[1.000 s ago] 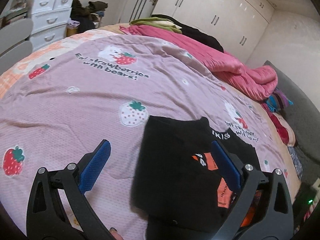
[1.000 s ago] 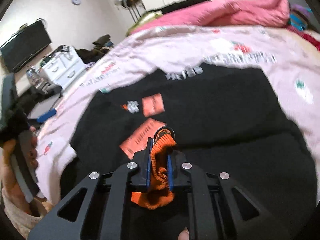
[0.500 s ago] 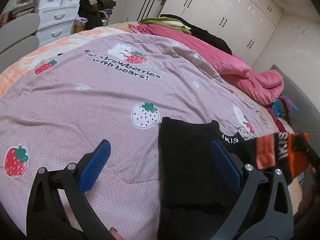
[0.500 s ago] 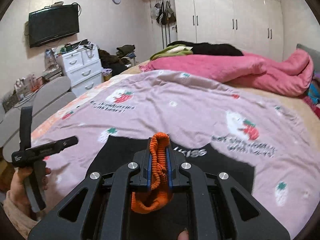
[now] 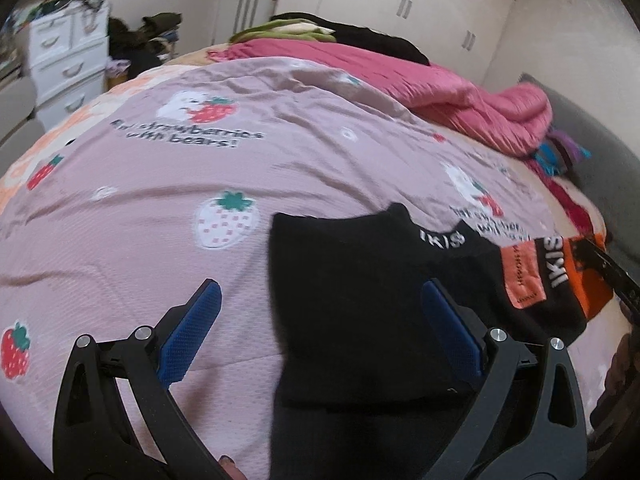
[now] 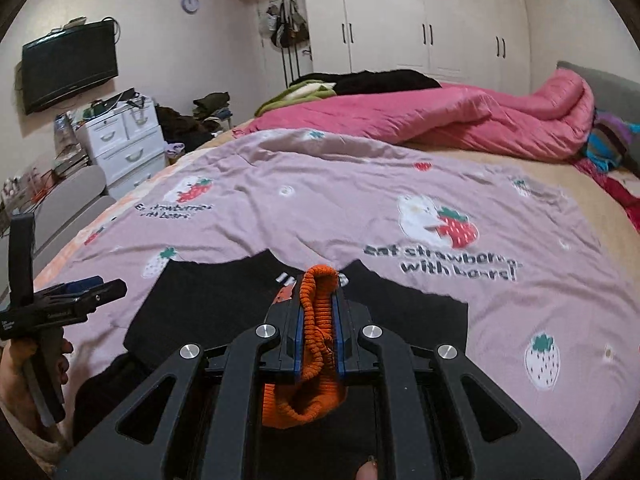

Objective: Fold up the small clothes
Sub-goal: 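Lay that sleeve along the body beside the collar and open the right tool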

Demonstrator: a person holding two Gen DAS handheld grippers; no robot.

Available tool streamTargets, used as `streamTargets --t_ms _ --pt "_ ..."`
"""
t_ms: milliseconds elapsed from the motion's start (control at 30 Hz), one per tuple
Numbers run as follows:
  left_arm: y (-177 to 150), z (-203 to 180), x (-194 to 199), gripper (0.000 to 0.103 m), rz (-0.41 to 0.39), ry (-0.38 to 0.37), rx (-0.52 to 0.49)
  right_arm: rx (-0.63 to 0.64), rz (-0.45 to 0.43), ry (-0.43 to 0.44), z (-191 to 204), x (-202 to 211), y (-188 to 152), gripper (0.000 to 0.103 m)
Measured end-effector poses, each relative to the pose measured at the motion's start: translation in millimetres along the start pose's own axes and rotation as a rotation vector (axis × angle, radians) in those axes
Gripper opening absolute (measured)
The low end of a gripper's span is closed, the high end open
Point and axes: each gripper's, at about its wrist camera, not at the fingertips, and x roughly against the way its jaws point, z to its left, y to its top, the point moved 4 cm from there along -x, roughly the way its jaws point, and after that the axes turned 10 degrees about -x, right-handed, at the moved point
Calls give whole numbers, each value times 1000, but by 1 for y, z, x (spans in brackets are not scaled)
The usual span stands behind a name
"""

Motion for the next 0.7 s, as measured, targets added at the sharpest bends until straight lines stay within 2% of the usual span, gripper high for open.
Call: streamTargets --t_ms 367,700 --pt "-10 -38 -19 94 44 -13 -105 -48 41 -36 -22 -11 -16 10" --pt "-13 -54 -23 94 39 -22 -140 -80 96 -75 -35 -23 -32 11"
